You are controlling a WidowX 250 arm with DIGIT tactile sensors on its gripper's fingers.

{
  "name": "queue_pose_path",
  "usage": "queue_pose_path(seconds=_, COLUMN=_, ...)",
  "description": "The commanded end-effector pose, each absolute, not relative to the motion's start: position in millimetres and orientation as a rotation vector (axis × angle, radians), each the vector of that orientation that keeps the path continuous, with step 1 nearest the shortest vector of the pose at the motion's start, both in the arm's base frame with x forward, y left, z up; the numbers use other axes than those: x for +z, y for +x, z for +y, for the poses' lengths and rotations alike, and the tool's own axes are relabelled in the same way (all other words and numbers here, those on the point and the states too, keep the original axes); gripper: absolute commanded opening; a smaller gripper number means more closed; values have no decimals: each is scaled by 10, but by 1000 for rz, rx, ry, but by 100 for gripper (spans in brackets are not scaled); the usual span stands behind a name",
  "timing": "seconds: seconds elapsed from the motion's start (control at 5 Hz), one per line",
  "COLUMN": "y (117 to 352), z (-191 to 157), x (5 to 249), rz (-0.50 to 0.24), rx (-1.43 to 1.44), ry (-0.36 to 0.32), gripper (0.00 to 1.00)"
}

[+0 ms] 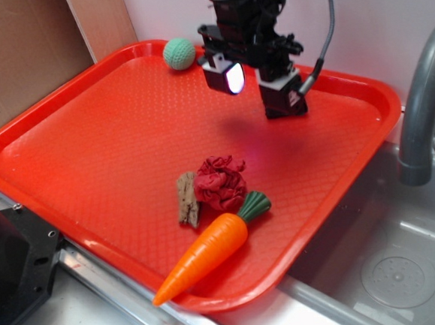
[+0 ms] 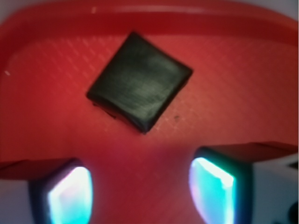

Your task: Grab the black box.

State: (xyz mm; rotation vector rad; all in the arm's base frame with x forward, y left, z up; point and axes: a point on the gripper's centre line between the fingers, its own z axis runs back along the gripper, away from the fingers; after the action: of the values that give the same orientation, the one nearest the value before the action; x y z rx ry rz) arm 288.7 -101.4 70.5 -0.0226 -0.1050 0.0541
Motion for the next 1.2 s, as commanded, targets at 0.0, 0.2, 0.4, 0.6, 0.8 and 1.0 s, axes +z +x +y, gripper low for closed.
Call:
queue_pose_path(seconds=0.0, y=3336, z=-1105, x=815, rz=-260, rx=356, ry=-103, gripper=100)
queue_pose_path(seconds=0.2, y=3495, z=-1044, x=693, rz=-257, rx=393, ry=-100, gripper=100)
queue_pose_path(seconds=0.4, y=3469, z=-885, x=533, rz=-178, rx=407, ry=-114, gripper=100)
queue_pose_path(seconds=0.6, y=3387, z=-803, x=413, rz=-119, rx=401, ry=-78, gripper=100)
queue_pose_path(seconds=0.8, y=3136, z=-774, x=244, rz=-42, rx=415, ry=-46, gripper=100)
queue_pose_path(seconds=1.0, y=2919, z=-792, x=278, rz=-36, rx=454, ry=-23, gripper=100)
